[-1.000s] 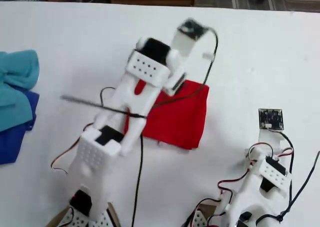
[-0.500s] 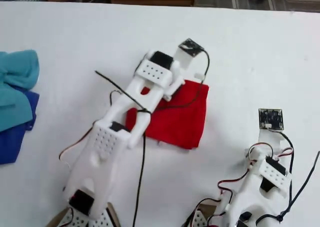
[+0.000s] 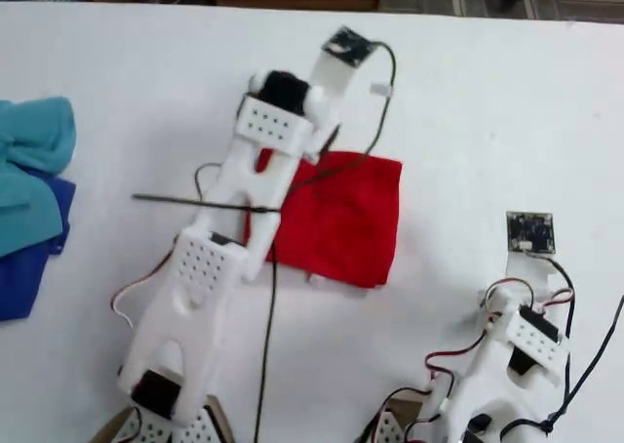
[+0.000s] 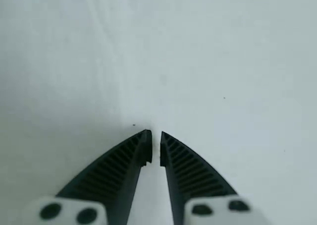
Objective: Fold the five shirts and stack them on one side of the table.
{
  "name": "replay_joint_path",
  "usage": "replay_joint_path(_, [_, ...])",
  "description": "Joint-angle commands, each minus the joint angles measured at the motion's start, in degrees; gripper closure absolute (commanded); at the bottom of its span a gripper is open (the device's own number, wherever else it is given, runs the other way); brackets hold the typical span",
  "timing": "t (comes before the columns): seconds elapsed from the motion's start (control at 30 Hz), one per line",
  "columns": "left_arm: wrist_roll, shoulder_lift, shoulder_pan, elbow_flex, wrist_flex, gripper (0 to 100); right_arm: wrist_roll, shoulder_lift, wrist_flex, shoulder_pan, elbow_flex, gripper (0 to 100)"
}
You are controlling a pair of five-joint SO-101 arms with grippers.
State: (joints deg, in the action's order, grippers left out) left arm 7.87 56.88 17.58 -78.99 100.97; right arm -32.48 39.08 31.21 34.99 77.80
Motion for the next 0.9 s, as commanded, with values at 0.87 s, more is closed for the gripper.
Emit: replay_joint_path(0.87, [4.84, -61.27, -32.18, 89.45, -19.78, 97, 19.16, -60.35, 44.18, -39.52, -88.88, 83.9])
